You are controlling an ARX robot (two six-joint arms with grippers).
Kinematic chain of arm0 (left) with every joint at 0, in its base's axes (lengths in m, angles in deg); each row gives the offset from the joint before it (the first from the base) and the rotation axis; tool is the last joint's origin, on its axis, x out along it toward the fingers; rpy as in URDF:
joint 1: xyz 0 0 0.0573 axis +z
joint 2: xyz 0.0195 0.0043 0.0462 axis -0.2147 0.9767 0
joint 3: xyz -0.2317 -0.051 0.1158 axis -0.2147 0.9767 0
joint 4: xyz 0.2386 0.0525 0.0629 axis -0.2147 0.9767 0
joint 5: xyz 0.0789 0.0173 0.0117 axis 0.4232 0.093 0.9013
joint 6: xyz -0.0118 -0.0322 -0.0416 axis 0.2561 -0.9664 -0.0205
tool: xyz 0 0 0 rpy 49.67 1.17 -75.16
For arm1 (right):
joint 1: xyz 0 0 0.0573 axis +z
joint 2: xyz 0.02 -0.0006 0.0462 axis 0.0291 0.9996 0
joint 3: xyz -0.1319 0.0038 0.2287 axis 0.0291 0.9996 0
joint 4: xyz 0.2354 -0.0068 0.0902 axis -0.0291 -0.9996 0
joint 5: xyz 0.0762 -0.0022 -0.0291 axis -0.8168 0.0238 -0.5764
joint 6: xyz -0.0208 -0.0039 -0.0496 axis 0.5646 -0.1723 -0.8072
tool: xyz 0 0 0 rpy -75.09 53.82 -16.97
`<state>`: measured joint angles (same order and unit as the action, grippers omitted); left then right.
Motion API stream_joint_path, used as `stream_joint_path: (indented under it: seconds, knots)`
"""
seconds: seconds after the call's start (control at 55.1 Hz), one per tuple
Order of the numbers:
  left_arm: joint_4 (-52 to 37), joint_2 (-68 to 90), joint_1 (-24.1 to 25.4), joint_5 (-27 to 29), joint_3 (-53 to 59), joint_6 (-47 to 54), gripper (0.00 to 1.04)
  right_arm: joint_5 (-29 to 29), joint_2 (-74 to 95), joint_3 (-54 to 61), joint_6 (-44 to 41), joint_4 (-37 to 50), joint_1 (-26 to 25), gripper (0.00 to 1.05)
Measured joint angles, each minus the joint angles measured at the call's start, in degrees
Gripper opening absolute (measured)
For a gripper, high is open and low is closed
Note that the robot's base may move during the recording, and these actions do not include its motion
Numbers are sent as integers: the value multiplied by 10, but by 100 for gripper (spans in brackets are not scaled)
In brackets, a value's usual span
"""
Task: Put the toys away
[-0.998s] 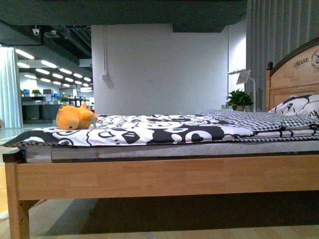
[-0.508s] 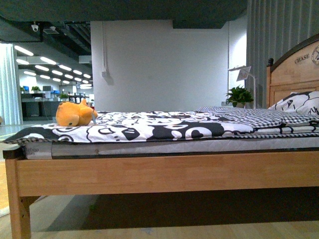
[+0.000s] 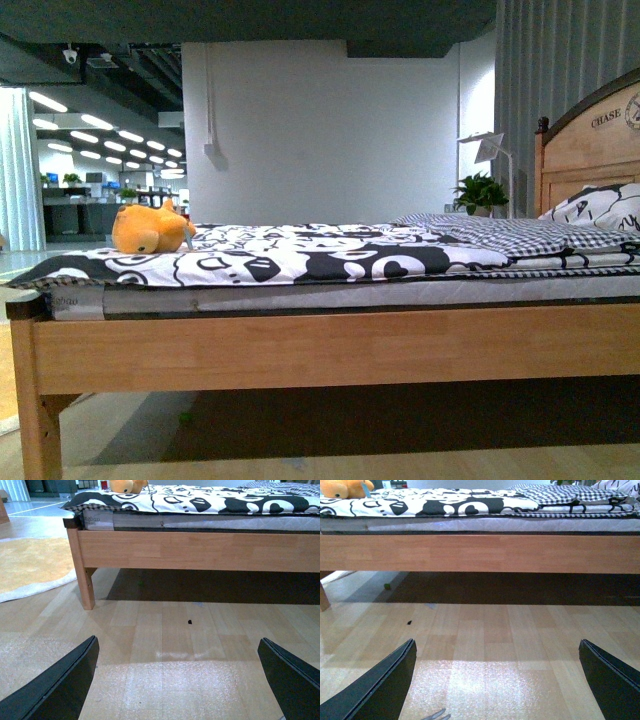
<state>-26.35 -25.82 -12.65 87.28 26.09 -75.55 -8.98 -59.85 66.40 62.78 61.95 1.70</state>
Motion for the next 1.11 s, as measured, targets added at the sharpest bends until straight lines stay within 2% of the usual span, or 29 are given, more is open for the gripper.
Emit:
stream_joint_path:
  seconds: [1.107]
  knots:
    - [0,0,0,0,0,0,98,0,0,0,0,0,0,98]
